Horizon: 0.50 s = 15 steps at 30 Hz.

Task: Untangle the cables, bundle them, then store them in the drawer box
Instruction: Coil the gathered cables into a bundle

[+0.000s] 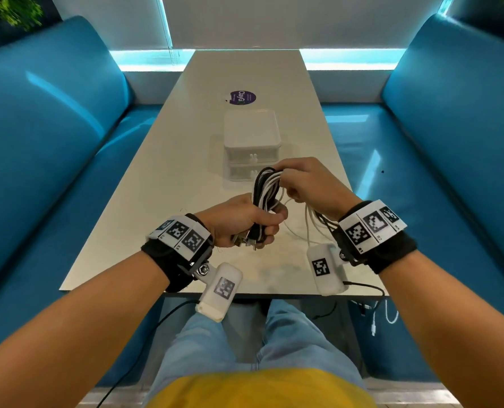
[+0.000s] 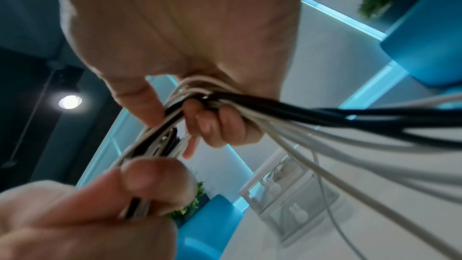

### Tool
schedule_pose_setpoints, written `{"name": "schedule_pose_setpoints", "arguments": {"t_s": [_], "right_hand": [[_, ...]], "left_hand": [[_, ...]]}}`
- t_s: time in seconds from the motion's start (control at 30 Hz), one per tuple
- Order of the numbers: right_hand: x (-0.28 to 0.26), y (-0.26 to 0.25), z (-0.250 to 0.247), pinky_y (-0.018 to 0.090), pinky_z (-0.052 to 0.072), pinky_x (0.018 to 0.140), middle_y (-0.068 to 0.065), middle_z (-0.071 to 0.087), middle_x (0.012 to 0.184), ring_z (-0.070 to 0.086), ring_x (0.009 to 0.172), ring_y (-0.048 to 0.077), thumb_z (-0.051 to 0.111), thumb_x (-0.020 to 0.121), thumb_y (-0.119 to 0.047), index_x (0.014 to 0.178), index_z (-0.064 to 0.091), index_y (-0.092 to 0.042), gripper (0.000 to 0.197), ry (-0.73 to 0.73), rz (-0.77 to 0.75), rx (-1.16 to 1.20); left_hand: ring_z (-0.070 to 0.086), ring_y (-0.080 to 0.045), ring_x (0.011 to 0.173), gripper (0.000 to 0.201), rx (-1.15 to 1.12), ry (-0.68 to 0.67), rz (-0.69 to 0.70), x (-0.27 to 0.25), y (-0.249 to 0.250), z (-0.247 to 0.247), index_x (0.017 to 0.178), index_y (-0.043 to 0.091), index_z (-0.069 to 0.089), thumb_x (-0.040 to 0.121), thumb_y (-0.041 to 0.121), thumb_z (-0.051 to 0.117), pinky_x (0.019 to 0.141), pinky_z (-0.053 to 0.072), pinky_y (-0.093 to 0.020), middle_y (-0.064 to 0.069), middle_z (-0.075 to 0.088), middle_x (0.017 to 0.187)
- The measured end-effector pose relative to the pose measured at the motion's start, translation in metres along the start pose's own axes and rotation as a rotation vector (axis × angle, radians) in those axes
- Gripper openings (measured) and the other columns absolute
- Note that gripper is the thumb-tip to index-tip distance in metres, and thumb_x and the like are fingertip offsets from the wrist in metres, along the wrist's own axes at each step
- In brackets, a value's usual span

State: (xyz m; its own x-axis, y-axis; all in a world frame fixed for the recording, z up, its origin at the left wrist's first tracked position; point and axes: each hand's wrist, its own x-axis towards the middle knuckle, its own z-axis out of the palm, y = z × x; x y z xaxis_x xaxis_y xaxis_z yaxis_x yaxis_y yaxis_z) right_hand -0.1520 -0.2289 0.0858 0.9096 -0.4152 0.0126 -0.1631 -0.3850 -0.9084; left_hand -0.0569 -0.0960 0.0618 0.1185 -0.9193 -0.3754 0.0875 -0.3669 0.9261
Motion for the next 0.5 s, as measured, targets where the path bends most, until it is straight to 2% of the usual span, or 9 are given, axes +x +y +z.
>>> {"name": "schedule_pose_setpoints", "arguments": {"t_s": [0.07,0.1,0.17,0.23,0.3,0.37,0.43,0.5], "right_hand": [[-0.001,0.000,0.000,0.024,0.031,0.050,0.004,0.045,0.068,0.037,0.057,0.011,0.048,0.076,-0.021,0.095,0.061,0.008,0.037,-0.025,0.037,0.071],[-0.002,0.000,0.001,0.026,0.032,0.051,0.008,0.046,0.072,0.038,0.059,0.013,0.052,0.077,-0.025,0.095,0.059,0.008,0.038,-0.031,0.047,0.079],[-0.003,0.002,0.006,0.029,0.042,0.055,0.007,0.054,0.075,0.049,0.063,0.014,0.065,0.082,-0.035,0.094,0.061,0.004,0.041,-0.002,0.043,0.095],[-0.002,0.004,0.010,0.029,0.049,0.064,0.005,0.061,0.074,0.058,0.067,0.013,0.073,0.079,-0.039,0.089,0.063,0.003,0.044,0.047,0.039,0.150],[-0.004,0.001,0.013,0.024,0.049,0.063,0.003,0.061,0.068,0.059,0.065,0.011,0.075,0.080,-0.031,0.081,0.065,-0.002,0.030,0.066,0.038,0.249],[-0.007,-0.003,0.014,0.021,0.050,0.061,0.009,0.062,0.070,0.060,0.065,0.012,0.074,0.081,-0.024,0.081,0.066,-0.003,0.022,0.066,0.029,0.308],[-0.010,-0.007,0.014,0.025,0.056,0.068,0.023,0.066,0.083,0.064,0.073,0.018,0.075,0.080,-0.019,0.088,0.067,0.003,0.025,0.050,0.005,0.325],[-0.012,-0.012,0.015,0.032,0.057,0.078,0.026,0.068,0.094,0.068,0.083,0.026,0.076,0.079,-0.015,0.093,0.067,0.004,0.025,0.045,-0.008,0.354]], "left_hand": [[0.047,-0.017,0.053,0.018,-0.057,0.000,-0.001,0.002,-0.002,0.003,0.080,0.013,0.052,0.097,0.010,0.050,0.053,0.038,-0.028,0.001,0.043,0.054],[0.045,-0.017,0.051,0.017,-0.077,0.007,0.004,0.002,-0.002,0.006,0.080,0.013,0.052,0.097,0.013,0.051,0.053,0.037,-0.028,0.001,0.040,0.052],[0.041,-0.017,0.049,0.019,-0.070,0.034,0.027,0.003,0.000,0.014,0.079,0.011,0.051,0.096,0.019,0.053,0.052,0.037,-0.028,0.003,0.036,0.048],[0.039,-0.016,0.048,0.024,-0.006,0.082,0.074,0.003,0.003,0.024,0.073,0.012,0.049,0.095,0.016,0.055,0.047,0.038,-0.023,0.005,0.034,0.044],[0.042,-0.014,0.046,0.024,0.067,0.125,0.134,0.006,0.005,0.028,0.071,0.013,0.048,0.092,0.014,0.061,0.043,0.035,-0.022,0.008,0.040,0.042],[0.046,-0.016,0.047,0.023,0.108,0.107,0.180,0.008,0.004,0.028,0.071,0.013,0.054,0.080,0.019,0.074,0.045,0.033,-0.025,0.007,0.048,0.047],[0.047,-0.016,0.047,0.028,0.140,0.082,0.172,0.009,0.005,0.024,0.062,0.014,0.055,0.070,0.018,0.082,0.045,0.033,-0.026,0.004,0.049,0.050],[0.046,-0.012,0.044,0.029,0.178,0.083,0.148,0.010,0.008,0.022,0.058,0.012,0.053,0.074,0.009,0.077,0.042,0.033,-0.022,0.004,0.049,0.047]]}}
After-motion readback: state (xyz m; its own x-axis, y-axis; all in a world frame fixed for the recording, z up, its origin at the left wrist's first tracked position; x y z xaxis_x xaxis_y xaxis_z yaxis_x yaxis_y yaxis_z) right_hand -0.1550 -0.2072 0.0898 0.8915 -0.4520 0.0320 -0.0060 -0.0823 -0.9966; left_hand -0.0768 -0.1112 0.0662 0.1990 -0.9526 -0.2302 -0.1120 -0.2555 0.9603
